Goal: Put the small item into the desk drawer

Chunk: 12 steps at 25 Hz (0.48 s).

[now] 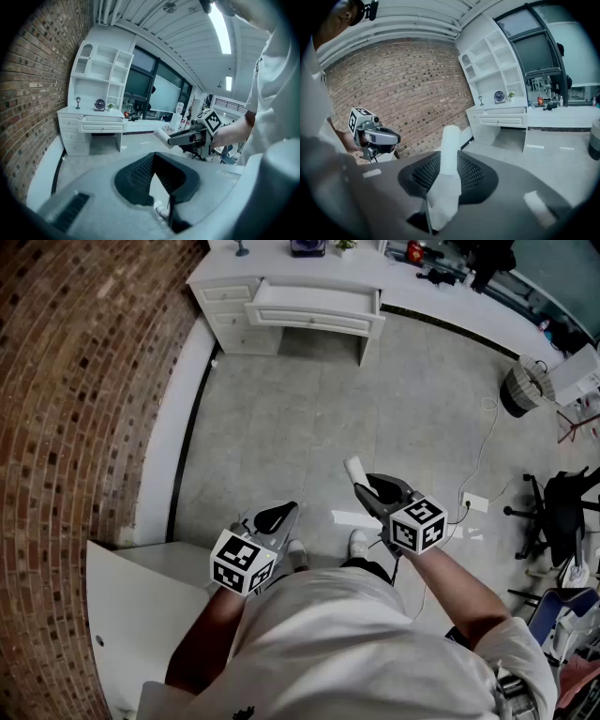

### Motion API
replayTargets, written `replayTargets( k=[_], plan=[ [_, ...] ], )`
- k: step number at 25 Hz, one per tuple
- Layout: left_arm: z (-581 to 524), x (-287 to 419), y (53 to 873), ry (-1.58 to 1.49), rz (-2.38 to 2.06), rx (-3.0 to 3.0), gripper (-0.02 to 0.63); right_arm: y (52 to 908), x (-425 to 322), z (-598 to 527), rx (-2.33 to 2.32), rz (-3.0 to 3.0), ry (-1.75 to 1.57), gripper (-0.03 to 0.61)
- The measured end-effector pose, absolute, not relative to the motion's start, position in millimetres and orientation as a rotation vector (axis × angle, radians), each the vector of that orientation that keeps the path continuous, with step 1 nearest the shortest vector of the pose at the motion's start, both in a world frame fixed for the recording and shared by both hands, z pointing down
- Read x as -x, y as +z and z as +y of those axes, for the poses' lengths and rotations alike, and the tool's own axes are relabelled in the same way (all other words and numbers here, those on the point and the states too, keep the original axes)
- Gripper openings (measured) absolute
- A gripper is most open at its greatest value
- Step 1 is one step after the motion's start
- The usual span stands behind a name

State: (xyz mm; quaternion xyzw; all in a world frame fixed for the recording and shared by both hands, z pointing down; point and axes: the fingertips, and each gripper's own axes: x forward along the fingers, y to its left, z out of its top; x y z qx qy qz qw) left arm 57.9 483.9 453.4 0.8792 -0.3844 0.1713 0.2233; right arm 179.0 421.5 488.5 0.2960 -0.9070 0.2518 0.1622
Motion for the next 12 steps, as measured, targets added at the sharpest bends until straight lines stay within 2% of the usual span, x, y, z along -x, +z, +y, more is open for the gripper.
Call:
replayTargets(
  k=[6,12],
  plan=[
    [494,-14,460,0.474,-1.053,-2.439,0.006,485,-143,432,-0.895,-2.585,0.709,0.124],
    [482,-10,464,0.438,-1.021,-2.442,0.006,486,-145,425,-0.971,-2.555,0.796,0.124]
  ],
)
